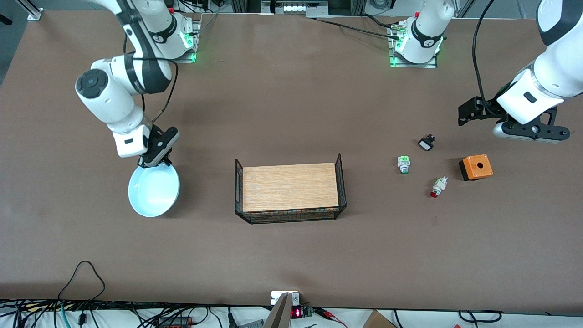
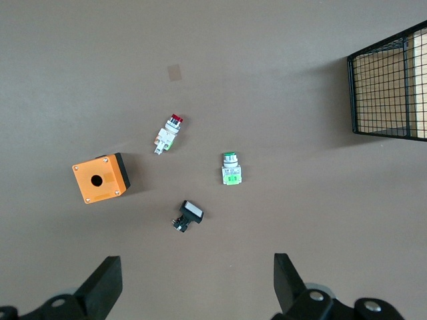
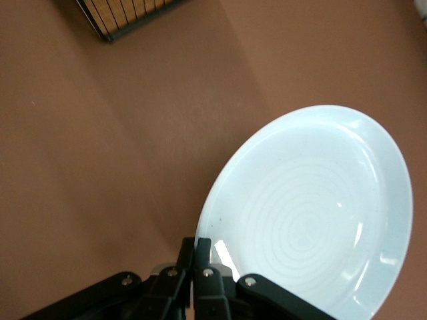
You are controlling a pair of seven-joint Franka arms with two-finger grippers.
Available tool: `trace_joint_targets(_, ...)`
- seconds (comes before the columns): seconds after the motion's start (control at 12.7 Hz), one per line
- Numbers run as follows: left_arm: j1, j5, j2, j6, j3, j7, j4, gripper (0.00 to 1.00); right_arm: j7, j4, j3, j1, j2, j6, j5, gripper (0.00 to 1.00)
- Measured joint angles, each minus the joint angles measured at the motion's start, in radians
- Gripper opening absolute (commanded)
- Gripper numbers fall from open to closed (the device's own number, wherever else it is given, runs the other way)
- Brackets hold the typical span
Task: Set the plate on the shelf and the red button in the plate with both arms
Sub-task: 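Carry the plate with the right gripper onto the wooden board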
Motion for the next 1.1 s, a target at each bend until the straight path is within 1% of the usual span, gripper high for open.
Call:
trace_joint_targets(0.24,0.0,0.0,0.0,0.0,0.0,0.0,0.0,1.0,-0.035,0.06,0.005,0.069,-0.034,-0.04,0.0,0.0)
trace_joint_targets(0.55,0.0,0.0,0.0,0.0,0.0,0.0,0.0,1.0,-0.056,0.224,0.007,0.149,-0.034,-0.226,0.0,0.0)
trace_joint_targets(0.63,0.0,0.0,0.0,0.0,0.0,0.0,0.0,1.0,-0.057,0.255,0.007,0.171,-0.033,-0.248,0.0,0.0)
trace_joint_targets(0.86,0.0,0.0,0.0,0.0,0.0,0.0,0.0,1.0,-0.057,0.302,0.008,0.255,-0.018,-0.263,0.0,0.0)
trace_joint_targets(1.1,0.0,0.0,0.0,0.0,0.0,0.0,0.0,1.0,-0.057,0.351,0.008,0.322,0.021,-0.263,0.0,0.0)
